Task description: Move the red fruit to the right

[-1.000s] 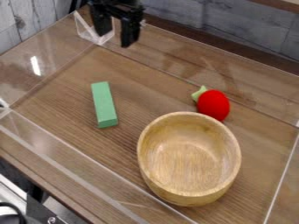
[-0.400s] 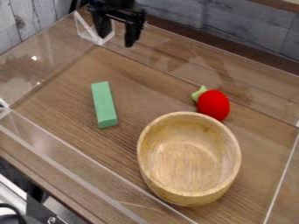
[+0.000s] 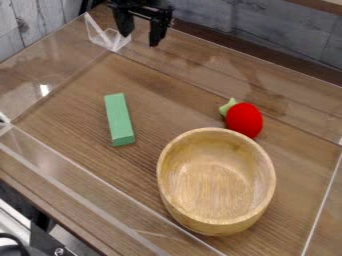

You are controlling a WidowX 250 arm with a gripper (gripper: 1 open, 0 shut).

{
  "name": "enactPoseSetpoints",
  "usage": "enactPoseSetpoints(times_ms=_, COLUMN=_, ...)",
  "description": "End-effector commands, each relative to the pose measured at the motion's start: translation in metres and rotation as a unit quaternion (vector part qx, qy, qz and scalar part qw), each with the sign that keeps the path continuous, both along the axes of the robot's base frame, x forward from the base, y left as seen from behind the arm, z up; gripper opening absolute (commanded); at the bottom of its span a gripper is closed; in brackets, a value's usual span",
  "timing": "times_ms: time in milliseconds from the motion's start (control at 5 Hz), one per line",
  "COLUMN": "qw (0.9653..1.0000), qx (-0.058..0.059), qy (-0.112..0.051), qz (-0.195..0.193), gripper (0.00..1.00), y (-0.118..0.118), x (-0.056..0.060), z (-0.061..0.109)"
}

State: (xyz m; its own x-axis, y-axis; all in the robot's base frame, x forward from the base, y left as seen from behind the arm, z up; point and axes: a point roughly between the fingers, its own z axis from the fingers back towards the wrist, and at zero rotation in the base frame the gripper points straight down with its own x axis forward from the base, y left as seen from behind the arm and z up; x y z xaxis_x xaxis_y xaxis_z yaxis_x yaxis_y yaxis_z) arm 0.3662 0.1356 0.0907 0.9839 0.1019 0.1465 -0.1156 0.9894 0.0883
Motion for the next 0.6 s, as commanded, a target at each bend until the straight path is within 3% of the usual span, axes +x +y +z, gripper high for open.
enactPoseSetpoints(times_ms=0, qw=0.9989, qx=0.022, qy=-0.04, qz=0.014, gripper=1.0, y=0.022, x=0.006, z=0.029)
enactPoseSetpoints(times_ms=400, qw=0.9976, qx=0.032, qy=-0.05, qz=0.035, gripper=1.0, y=0.033, x=0.0, z=0.039)
